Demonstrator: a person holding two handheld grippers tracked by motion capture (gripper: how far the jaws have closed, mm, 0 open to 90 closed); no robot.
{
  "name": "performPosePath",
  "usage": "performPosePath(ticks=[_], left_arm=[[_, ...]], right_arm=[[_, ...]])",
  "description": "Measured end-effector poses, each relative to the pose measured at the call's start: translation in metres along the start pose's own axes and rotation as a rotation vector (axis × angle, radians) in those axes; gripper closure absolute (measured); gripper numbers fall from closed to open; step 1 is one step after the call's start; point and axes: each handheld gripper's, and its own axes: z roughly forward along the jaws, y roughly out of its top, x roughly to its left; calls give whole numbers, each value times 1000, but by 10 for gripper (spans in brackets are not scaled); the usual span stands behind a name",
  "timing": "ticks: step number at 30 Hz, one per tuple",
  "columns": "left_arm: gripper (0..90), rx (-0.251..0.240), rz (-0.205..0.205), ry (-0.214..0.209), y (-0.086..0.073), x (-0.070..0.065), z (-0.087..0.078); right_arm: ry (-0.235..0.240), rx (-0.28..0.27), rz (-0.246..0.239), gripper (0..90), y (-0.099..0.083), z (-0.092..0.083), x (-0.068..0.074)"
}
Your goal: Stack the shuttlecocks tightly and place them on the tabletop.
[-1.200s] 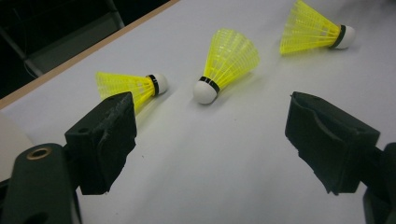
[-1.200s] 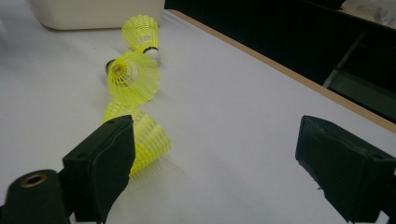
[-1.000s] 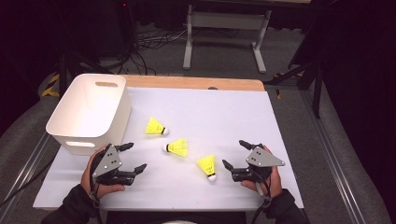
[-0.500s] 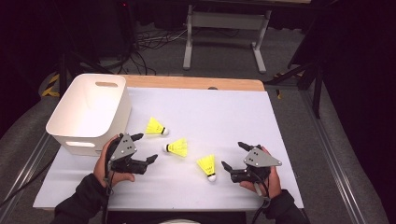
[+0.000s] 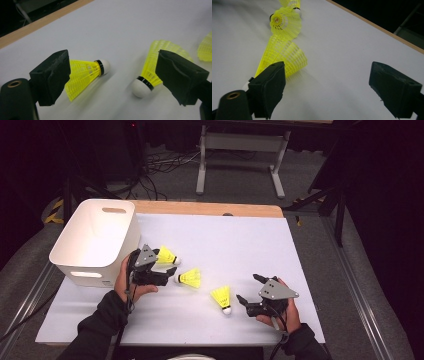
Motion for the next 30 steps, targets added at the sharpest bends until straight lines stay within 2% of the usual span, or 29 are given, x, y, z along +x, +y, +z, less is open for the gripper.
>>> performPosePath(ticks=[2,5,8,10,13,16,20,22,24,29,30], left_arm=[[135,12,-27,-12,-1,4,6],[128,16,-44,-16,-3,7,10],[131,8,-34,-20,-4,9,8],[130,21,-32,-8,-5,11,9],[125,48,-49,-11,-9,17,16],[133,64,-105,-35,-14,23,22],[143,86,-129,-22,-16,25,26],[149,93,-117,-9,-17,26,28],[168,96,-116,-18,-16,24,29],[276,83,-110,2,-16,27,28],[304,83,-114,-7,-16,26,28]], right_arm=[[2,3,-1,144,-1,1,0],[6,8,-5,144,-2,1,0],[7,10,-7,144,-2,1,0],[4,13,-6,144,-2,1,-1],[4,21,-7,145,-3,2,-1],[10,31,-14,146,-3,4,1],[20,42,-27,150,-4,6,3],[21,44,-23,151,-4,6,2],[23,44,-24,152,-4,6,3],[26,44,-27,154,-4,6,3],[24,44,-29,154,-4,6,3]])
